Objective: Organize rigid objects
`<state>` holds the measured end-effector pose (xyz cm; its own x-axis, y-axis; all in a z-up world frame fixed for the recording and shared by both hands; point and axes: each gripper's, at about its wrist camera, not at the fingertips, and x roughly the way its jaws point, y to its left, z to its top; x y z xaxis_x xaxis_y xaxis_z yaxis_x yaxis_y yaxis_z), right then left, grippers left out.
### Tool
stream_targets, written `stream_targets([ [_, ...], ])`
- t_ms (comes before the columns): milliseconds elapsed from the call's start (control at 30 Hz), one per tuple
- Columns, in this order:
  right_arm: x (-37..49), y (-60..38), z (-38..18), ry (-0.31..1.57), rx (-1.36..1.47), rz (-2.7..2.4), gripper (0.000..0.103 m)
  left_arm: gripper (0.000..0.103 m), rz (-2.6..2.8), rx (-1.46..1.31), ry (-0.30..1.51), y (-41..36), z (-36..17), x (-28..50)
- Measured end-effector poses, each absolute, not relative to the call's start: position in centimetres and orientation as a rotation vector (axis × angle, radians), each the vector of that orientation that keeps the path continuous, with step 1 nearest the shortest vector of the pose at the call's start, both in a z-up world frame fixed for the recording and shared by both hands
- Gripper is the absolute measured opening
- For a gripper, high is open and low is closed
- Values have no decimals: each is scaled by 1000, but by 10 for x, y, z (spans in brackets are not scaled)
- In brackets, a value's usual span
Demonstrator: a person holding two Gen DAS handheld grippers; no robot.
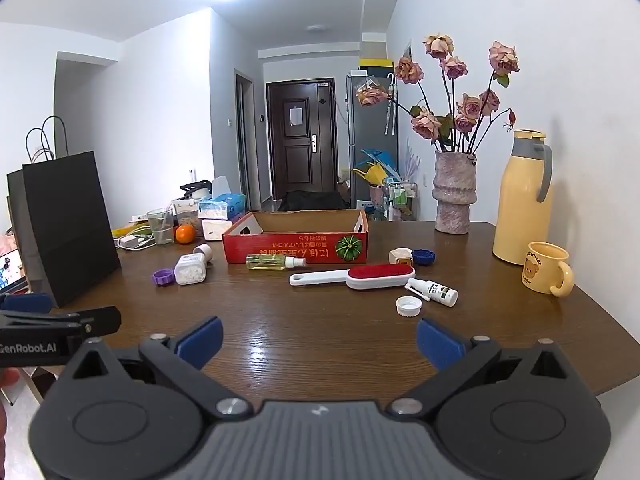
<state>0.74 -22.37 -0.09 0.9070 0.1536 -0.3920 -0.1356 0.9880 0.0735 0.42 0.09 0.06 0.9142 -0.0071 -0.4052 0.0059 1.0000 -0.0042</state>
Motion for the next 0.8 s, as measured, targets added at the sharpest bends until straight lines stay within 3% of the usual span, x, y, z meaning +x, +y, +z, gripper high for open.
stream_targets([
  [800,7,-223,3,408,37,153,103,103,-7,-4,414,1,0,3],
])
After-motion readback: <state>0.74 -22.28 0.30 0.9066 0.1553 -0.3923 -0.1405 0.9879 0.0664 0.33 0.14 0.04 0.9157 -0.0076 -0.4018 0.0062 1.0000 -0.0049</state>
